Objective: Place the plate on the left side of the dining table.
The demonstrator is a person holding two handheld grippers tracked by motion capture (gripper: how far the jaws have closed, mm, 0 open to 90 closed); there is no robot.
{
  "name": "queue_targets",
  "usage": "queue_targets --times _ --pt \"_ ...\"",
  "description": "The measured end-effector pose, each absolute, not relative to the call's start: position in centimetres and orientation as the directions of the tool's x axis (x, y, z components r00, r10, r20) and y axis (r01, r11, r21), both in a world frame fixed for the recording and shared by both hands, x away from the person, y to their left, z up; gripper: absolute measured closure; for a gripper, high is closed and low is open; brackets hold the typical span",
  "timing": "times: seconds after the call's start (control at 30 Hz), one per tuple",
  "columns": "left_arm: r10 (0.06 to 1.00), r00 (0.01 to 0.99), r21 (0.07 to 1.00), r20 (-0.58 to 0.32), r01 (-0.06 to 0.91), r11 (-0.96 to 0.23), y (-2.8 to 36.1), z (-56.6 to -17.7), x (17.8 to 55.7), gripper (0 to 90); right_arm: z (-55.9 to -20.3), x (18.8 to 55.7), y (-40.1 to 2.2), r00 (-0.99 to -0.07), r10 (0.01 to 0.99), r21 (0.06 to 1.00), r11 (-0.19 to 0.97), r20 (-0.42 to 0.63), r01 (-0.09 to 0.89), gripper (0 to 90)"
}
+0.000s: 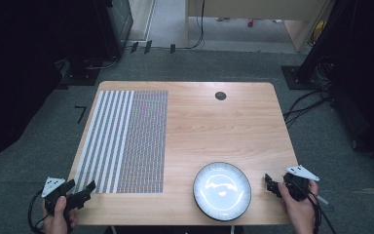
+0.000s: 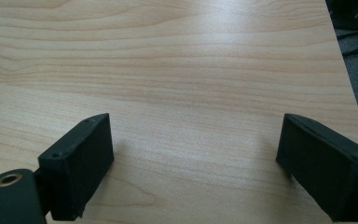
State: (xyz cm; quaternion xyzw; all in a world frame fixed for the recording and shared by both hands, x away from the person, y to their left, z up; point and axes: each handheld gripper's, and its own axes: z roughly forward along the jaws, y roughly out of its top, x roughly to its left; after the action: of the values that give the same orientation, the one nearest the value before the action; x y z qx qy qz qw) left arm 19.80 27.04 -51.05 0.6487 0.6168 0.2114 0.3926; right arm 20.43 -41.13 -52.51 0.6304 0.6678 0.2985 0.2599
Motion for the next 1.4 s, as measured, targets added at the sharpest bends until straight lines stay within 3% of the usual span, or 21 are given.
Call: queue_targets --times 0.63,1.03,1.4 --pt "0.970 0.146 0.769 -0.193 0.636 0.058 26.7 -51.0 19.8 16.6 -52.4 20.4 -41.0 -0.053 0.998 0.719 0.008 0.040 0.695 9.5" --pt "0.972 0.151 0.777 -0.182 0.627 0.048 26.1 -50.8 19.5 16.6 -50.9 19.7 -40.5 -0.026 0.998 0.766 -0.022 0.050 0.642 13.6" --pt "0.965 0.206 0.782 -0.164 0.623 0.000 23.8 -50.6 19.5 16.6 -50.3 19.4 -39.5 -0.051 0.997 0.780 -0.014 0.058 0.626 13.6"
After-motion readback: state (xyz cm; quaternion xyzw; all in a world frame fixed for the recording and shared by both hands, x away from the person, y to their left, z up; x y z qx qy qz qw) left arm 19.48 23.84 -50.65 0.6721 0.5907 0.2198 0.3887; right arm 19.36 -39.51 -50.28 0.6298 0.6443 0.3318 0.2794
